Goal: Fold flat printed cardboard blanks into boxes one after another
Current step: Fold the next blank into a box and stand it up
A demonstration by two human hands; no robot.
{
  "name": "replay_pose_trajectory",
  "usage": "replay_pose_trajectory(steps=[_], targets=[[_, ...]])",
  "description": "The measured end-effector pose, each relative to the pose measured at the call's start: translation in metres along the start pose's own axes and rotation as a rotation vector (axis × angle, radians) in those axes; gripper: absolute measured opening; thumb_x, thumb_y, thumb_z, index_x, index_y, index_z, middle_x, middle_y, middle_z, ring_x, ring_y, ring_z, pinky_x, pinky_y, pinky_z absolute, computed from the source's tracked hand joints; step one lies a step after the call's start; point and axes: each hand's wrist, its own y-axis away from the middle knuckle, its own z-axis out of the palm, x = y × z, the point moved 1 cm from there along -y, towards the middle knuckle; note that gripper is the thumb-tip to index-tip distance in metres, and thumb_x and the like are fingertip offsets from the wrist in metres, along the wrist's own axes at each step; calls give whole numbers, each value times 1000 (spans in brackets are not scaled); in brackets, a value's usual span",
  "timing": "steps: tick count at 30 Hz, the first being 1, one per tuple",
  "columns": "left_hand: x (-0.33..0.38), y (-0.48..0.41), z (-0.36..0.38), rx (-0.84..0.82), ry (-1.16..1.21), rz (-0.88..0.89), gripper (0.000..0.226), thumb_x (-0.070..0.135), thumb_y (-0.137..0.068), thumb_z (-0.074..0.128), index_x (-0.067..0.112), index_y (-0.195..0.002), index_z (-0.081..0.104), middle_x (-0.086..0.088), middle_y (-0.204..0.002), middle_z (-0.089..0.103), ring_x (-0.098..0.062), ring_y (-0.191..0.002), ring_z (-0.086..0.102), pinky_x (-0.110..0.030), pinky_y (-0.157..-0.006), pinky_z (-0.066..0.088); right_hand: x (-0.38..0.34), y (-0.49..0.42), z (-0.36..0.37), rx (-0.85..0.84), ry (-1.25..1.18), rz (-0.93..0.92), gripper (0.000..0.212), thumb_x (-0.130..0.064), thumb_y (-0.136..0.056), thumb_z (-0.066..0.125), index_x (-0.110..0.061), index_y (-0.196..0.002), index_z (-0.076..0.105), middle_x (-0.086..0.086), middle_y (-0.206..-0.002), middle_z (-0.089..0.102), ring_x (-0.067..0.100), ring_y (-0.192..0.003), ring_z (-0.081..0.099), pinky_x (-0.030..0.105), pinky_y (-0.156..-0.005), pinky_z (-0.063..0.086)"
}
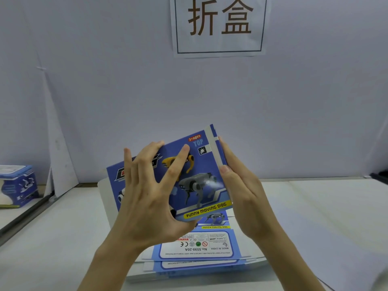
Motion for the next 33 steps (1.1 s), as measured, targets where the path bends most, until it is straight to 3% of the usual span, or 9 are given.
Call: replay_pose_trajectory(steps=[4, 6, 9, 12, 16, 20, 22, 25, 33], targets=[[0, 1, 2, -2, 15, -14, 106, 77, -61, 54, 21, -146, 25, -20, -143, 27, -35, -137, 30, -56, -116, 3, -4, 1, -6, -15, 127, -23, 45, -27, -91, 35, -39, -133, 48, -15, -116, 63, 10, -116, 58, 19, -66, 55], [0, 2, 2, -4, 25, -34, 106, 78, -61, 55, 21, -146, 26, -23, -142, 31, -35, -136, 32, -59, -116, 6, -7, 1, -7, -35, 201, -24, 47, -29, -92, 34, -36, -136, 47, -12, -120, 61, 11, -117, 57, 21, -66, 56], [1, 2, 0, 13, 51, -45, 105, 78, -63, 55, 22, -146, 26, -24, -142, 31, -35, -137, 31, -57, -117, 4, -9, 3, -1, -41, 139, -26, 43, -38, -94, 36, -46, -136, 41, -19, -132, 53, 5, -127, 49, 21, -78, 56], [2, 1, -3, 19, 26, 0, 106, 76, -62, 58, 21, -147, 27, -22, -142, 27, -36, -139, 27, -53, -118, -1, -10, 3, 5, -6, 29, -21, 46, -44, -94, 36, -45, -140, 39, -17, -139, 50, 8, -131, 46, 32, -93, 53], [5, -1, -5, 14, 6, 26, 104, 75, -62, 55, 22, -146, 27, -23, -142, 26, -38, -138, 27, -56, -117, 0, -8, 2, 5, -14, -42, -5, 47, -43, -96, 38, -39, -143, 39, -11, -140, 52, 13, -128, 51, 41, -97, 51], [0, -2, -12, 33, 47, -21, 108, 77, -59, 57, 25, -148, 23, -21, -142, 26, -36, -137, 27, -65, -114, 9, -13, 3, -6, -121, -67, -25, 53, -48, -89, 43, -44, -141, 39, -15, -142, 49, 12, -131, 48, 31, -93, 52], [1, -2, -16, 54, 68, -35, 107, 80, -62, 54, 25, -148, 24, -20, -141, 28, -33, -134, 27, -70, -106, 23, -14, 4, -7, -138, 26, -79, 53, -47, -88, 44, -47, -141, 39, -12, -148, 43, 16, -137, 41, 42, -100, 48], [6, -2, -16, 70, 63, -36, 105, 78, -63, 54, 23, -148, 26, -22, -140, 29, -37, -133, 31, -68, -109, 17, -12, 5, 2, -138, 135, -119, 59, -46, -90, 50, -45, -145, 31, -10, -154, 33, 19, -141, 34, 54, -105, 41], [2, 1, -11, 68, 28, -13, 105, 70, -60, 59, 14, -146, 36, -25, -136, 30, -38, -129, 28, -72, -105, 21, 0, 5, 8, -155, 451, -138, 66, -55, -90, 46, -47, -148, 16, -25, -155, 20, 5, -145, 21, 47, -106, 42]])
